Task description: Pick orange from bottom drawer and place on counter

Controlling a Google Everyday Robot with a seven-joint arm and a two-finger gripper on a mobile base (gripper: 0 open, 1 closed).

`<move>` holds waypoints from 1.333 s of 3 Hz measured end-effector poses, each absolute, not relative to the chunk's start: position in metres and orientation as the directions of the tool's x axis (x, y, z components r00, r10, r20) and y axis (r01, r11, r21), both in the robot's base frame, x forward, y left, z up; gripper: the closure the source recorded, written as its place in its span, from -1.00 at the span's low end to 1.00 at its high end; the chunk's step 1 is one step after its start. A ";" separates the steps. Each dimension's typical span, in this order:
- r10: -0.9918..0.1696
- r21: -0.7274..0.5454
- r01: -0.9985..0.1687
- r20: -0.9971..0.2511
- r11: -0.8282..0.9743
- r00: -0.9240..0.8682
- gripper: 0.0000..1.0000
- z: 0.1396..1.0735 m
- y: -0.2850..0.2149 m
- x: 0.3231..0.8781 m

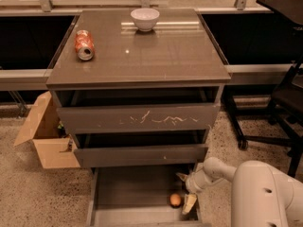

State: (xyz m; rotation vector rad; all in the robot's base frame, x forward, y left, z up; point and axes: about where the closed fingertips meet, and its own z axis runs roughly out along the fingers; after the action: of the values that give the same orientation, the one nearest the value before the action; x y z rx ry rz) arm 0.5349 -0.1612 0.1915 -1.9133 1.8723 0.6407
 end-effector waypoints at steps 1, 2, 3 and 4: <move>-0.825 0.011 -1.000 -0.565 -0.016 0.007 -1.00 0.151 -0.164 0.543; -0.824 0.018 -1.000 -0.567 -0.022 0.007 -0.94 0.147 -0.161 0.543; -0.820 0.034 -0.999 -0.572 -0.036 0.010 -0.76 0.140 -0.154 0.541; -0.815 0.055 -0.997 -0.580 -0.047 0.006 -0.38 0.132 -0.148 0.540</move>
Offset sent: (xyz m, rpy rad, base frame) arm 0.0140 -0.0092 -0.0355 -0.0053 -0.0508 -0.0279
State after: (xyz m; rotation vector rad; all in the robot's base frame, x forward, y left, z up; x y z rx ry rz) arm 0.5395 -0.1483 0.1324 -1.9182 1.8625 0.6706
